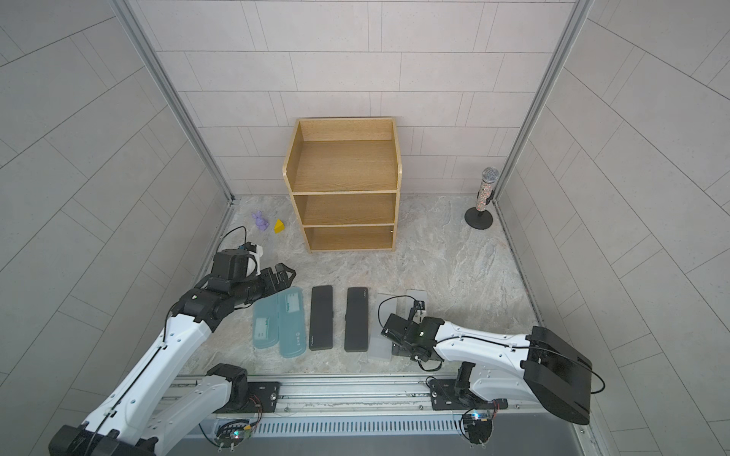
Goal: Place the pencil cases on the shelf according to color
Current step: Pick up the pencil case from the center of the board, then place the pencil case on the shelf.
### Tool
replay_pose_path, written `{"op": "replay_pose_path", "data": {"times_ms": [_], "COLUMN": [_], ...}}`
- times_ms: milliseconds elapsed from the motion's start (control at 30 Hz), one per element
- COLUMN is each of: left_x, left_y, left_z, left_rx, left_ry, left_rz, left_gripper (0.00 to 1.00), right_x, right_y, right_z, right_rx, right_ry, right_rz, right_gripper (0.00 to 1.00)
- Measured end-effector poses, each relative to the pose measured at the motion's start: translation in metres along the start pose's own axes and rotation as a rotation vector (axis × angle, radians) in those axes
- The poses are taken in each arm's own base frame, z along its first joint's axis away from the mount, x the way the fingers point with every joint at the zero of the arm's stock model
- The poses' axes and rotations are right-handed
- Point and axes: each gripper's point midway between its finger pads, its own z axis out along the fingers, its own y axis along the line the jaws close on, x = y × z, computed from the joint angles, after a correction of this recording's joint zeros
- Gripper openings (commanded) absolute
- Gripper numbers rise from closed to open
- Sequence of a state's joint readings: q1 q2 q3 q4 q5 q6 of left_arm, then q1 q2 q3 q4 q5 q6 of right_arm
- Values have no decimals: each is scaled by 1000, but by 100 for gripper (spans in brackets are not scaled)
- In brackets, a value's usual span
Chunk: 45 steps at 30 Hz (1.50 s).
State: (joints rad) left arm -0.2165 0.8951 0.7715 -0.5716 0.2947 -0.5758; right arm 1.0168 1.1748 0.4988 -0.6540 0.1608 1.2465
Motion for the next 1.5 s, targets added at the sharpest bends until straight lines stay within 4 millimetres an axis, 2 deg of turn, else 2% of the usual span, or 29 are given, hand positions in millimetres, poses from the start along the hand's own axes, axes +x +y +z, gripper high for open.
{"op": "replay_pose_path", "data": {"times_ms": [133,433,600,700,1000,1300,1500], "left_x": [-1,-3,-4,-6,-26,-64,-85], "left_y": [-1,-2,-2,-3,-19,-50,-64], "left_z": [-1,-1,-1,-2,-13,-27,-25], "left_rx": [5,9,8,8,34,71,77], "left_ry": [-7,-13,-21,-23,-64,-113,-114], "left_rz": [2,4,6,6,13,46,65], "left_gripper": [100,100,100,100,100,100,100], "right_x": [-2,-6,-1,-6,-34,-58,-72], "right_y": [2,0,-10,-12,3,31,52], "right_z": [1,1,-6,-19,-73,-120,-146], "right_rx": [2,0,22,7,-90,-157,-217], "right_ry": [-23,-83,-81,-94,-169,-211,-244], "right_rz": [9,23,-1,-1,-27,-134,-199], "right_gripper": [85,68,62,57,54,52,52]}}
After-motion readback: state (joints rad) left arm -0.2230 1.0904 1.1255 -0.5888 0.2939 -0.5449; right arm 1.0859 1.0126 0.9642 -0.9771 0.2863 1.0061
